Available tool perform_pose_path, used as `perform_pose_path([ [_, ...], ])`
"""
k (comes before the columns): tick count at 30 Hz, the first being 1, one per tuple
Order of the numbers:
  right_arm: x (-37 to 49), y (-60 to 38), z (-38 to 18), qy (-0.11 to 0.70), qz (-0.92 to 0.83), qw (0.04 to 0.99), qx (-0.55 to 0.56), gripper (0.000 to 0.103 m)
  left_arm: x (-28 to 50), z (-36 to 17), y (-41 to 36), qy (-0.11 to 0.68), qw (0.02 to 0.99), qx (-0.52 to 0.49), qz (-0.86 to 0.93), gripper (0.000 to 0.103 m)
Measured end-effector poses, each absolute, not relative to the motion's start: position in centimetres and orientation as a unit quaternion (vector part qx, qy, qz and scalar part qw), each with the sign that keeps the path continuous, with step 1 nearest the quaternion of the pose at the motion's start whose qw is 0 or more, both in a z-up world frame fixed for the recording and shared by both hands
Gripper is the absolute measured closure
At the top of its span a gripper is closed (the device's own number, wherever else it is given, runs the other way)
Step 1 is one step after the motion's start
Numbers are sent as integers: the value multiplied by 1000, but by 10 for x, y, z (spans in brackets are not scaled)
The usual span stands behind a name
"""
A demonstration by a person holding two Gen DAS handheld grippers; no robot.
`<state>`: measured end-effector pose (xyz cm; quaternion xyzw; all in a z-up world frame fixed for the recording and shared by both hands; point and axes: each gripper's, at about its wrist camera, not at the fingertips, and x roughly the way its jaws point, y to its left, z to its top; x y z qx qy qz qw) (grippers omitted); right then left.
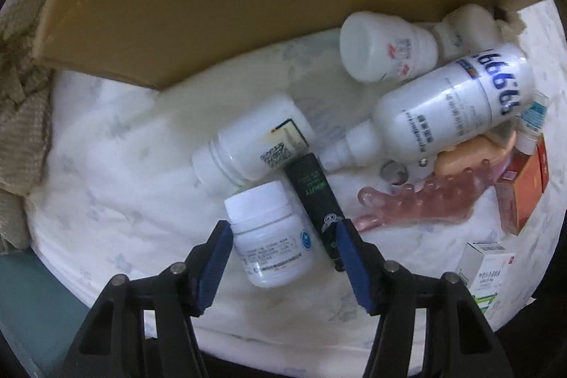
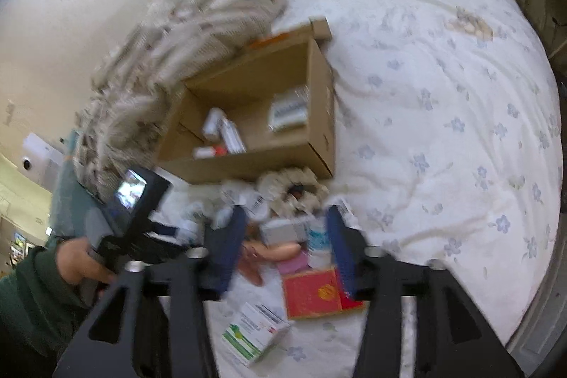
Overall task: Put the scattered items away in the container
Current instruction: 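Grasp the white pill jar with the left gripper, then carry the pill jar to the box while the right gripper grasps the red cigarette pack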
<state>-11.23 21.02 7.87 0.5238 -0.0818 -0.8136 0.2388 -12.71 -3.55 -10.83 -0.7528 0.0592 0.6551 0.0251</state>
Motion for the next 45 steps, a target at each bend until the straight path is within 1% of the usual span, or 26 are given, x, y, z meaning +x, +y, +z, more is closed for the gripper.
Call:
perform_pose_path([
  [1, -113, 207, 71, -65, -809, 230, 537, 25, -127, -108, -35, 59, 26, -751, 657, 42],
  [2, -114, 202, 63, -45, -801, 225, 552, 21, -126, -108, -34, 57, 29, -750, 659, 46],
  [3, -113, 196, 51, -23, -788, 225, 572, 20, -125, -107, -33, 55, 32, -748, 660, 59],
  [6, -107, 181, 15, 12, -743, 224, 630, 20, -121, -101, -34, 52, 33, -739, 671, 61],
  [10, -94, 163, -19, 83, -712, 214, 663, 20, -111, -84, -32, 43, 47, -720, 691, 61],
  [11, -92, 159, -25, 96, -707, 216, 667, 20, -108, -78, -32, 39, 53, -715, 696, 61],
  [13, -88, 153, -29, 123, -709, 213, 662, 14, -99, -65, -32, 36, 67, -705, 706, 61],
  [20, -84, 147, -44, 190, -708, 200, 651, 9, -69, -21, -42, 19, 85, -661, 746, 61],
  [22, -84, 149, -48, 190, -703, 201, 655, 12, -73, -13, -45, 11, 86, -650, 755, 61],
  [24, -83, 152, -48, 190, -702, 205, 655, 13, -81, 6, -49, 6, 86, -637, 766, 61],
  [29, -78, 168, -1, 149, -742, 221, 615, 13, -102, 31, -70, -21, 68, -598, 798, 62],
  [35, -71, 196, 63, 76, -797, 236, 550, 13, -135, 52, -77, -41, 38, -562, 825, 62],
  [39, -78, 199, 80, 38, -808, 236, 538, 13, -168, 62, -74, -38, 7, -545, 838, 62],
  [42, -82, 196, 76, 24, -811, 239, 534, 13, -195, 61, -72, -54, -20, -542, 838, 62],
  [45, -85, 195, 73, 17, -811, 242, 532, 13, -224, 52, -59, -24, -35, -539, 841, 62],
])
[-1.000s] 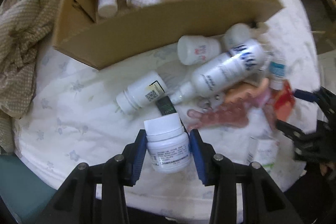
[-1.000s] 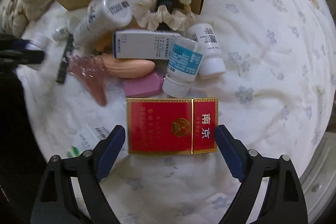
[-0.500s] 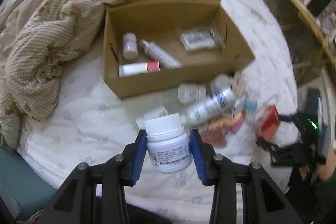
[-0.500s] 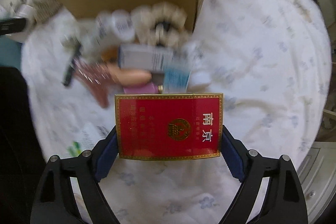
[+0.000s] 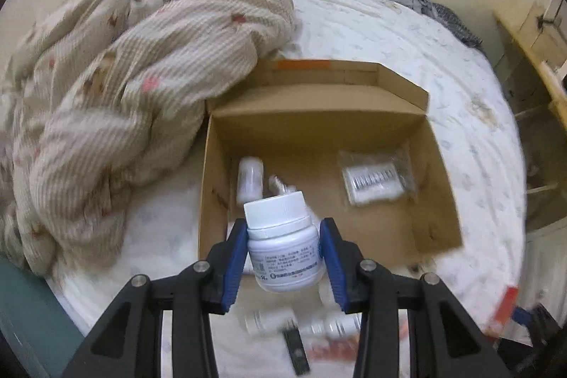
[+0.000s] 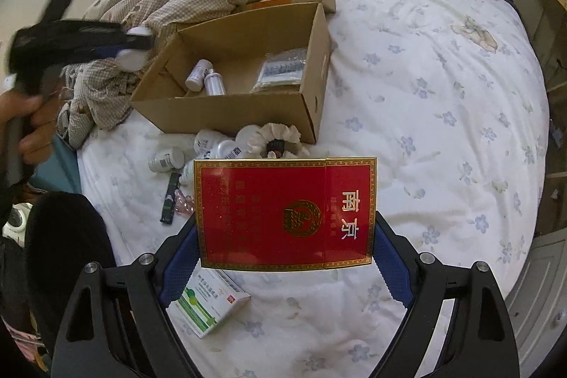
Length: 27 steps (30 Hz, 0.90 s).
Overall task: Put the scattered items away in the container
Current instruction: 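Carry the pill jar to the box while the right gripper grasps the red cigarette pack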
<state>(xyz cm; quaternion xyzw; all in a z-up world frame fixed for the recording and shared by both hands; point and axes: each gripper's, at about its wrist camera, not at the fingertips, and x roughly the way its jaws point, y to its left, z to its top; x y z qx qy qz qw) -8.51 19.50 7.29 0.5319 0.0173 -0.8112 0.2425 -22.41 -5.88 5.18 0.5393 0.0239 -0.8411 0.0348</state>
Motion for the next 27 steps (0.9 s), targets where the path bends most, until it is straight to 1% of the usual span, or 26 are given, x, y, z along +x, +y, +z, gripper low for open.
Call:
perform_pose_path([
  [5, -90, 199, 77, 5, -815, 251, 522, 13, -263, 12, -45, 6, 44, 559, -828, 62],
  [10, -100, 205, 70, -4, -813, 242, 531, 13, -281, -31, -42, 12, 60, 587, -807, 62],
  [16, -104, 205, 67, -6, -812, 238, 533, 13, -283, -54, -33, 2, 53, 602, -796, 62],
  [18, -103, 203, 67, 0, -812, 240, 533, 13, -283, -58, -33, 0, 55, 610, -790, 60],
  [19, -103, 201, 66, 2, -811, 241, 533, 13, -283, -59, -33, 0, 59, 616, -785, 55],
  [20, -103, 201, 66, 5, -811, 241, 533, 13, -281, -59, -35, 4, 61, 621, -781, 52],
  [27, -102, 201, 60, 13, -810, 235, 536, 13, -252, -26, -46, 23, 37, 596, -802, 52],
])
